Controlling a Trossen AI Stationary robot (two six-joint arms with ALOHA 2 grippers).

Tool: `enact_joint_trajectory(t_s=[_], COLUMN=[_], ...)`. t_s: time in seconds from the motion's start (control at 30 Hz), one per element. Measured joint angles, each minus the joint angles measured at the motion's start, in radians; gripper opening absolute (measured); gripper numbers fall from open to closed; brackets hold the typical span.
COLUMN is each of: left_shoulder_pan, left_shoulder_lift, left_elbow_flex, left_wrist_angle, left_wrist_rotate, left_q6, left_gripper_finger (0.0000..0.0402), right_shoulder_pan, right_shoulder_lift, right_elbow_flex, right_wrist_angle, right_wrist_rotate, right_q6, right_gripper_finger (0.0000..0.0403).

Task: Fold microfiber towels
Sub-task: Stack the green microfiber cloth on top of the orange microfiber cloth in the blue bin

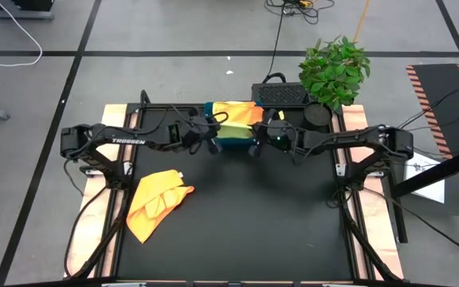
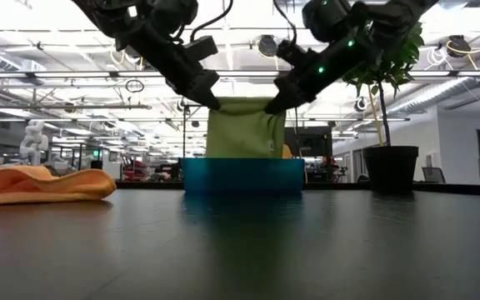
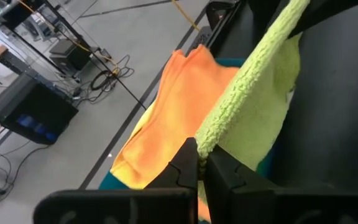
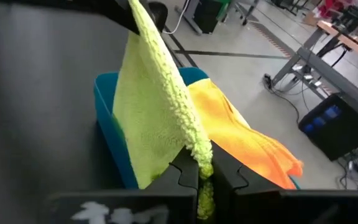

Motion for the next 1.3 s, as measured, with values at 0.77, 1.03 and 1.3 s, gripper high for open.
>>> enact_joint_trajectory(t_s=[0.77,1.03,1.3], left_shoulder_pan=[0.300,0.326,0.326], left_shoulder_lift=[0.176,0.256,0.225], left_elbow_flex=[-0.001,-0.006,-0.003], left_wrist_angle=[0.185,0.292,0.208], left_wrist_rotate=[0.357,0.182,0.143], left_q6=[-0.055,-0.039,-0.001], left_gripper_finger=[0.0005,0.0070,0.0152], right_shoulder_pan=[-0.195,-0.247,-0.256], right_shoulder_lift=[0.279,0.325,0.299], right_elbow_flex=[0.000,-0.002,-0.003], right_wrist_angle=[0.283,0.379,0.385], right_wrist_rotate=[-0.007,0.036,0.014], right_q6=[-0.041,-0.008,0.004], right_gripper_finger=[0.0000,0.0031,0.0102])
